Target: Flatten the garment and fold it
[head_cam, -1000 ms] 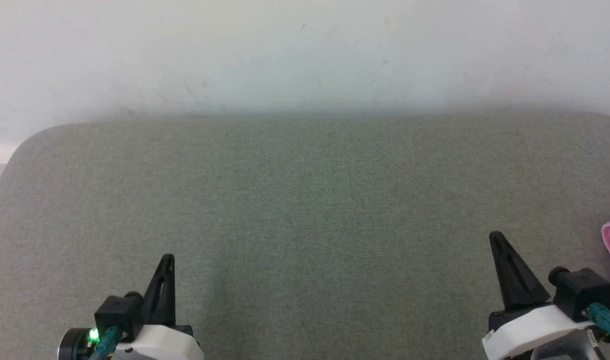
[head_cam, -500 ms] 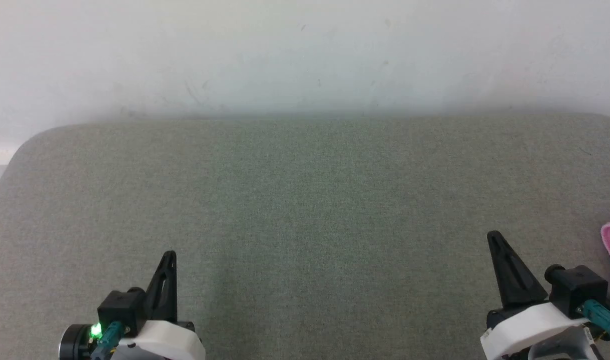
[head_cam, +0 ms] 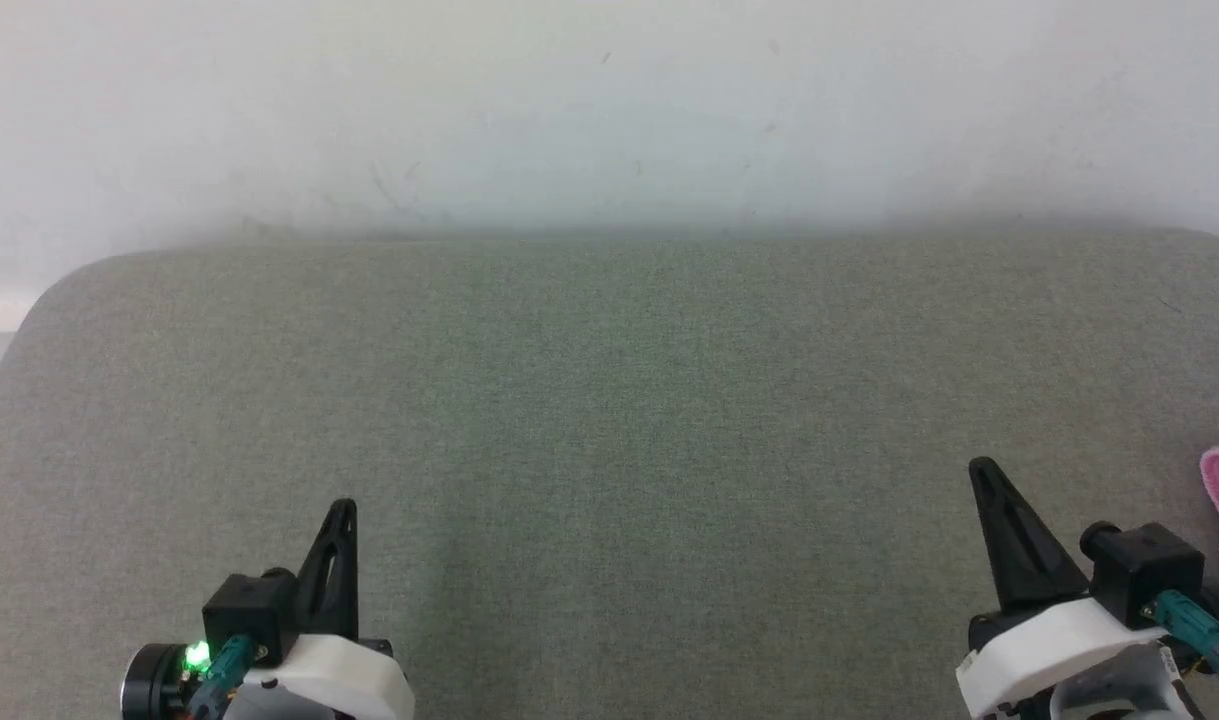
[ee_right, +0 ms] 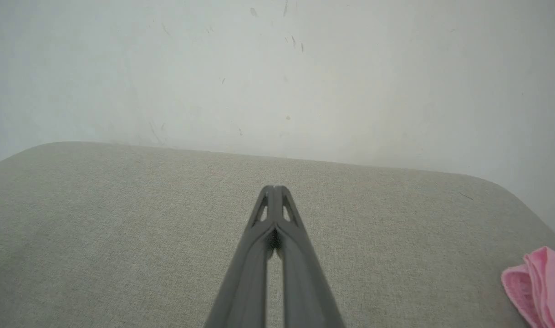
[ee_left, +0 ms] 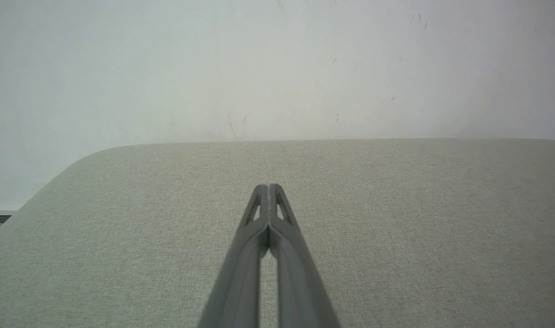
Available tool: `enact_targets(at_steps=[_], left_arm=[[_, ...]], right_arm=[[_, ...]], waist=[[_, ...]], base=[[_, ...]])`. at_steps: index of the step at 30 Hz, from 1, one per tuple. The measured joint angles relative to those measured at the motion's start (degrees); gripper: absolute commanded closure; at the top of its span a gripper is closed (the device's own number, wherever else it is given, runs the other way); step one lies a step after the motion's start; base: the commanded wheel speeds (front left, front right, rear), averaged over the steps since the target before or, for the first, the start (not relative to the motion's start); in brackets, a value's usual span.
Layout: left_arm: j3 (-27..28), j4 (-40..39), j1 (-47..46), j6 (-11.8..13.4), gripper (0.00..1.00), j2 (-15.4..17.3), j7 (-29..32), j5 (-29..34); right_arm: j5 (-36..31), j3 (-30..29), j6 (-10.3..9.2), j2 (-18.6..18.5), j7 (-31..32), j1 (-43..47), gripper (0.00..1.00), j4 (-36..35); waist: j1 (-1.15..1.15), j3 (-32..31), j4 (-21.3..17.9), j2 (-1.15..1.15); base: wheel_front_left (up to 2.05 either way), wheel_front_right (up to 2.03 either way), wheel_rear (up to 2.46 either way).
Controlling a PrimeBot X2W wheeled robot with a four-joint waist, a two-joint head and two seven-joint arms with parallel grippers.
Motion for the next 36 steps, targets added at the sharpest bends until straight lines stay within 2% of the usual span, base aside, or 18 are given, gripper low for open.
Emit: enact_targets(at_steps=[36], left_arm=[[-0.19,-2.19,-1.17,0.74,1.00,-0.89,4.23,1.60]], right_arm=[[-3.03,-0.12,0.01,0.71,1.13,-2.27,1.00,1.85]], waist=[[0.00,-0.49,0.05,0.00]], base=[[0.00,0.00,0.00]])
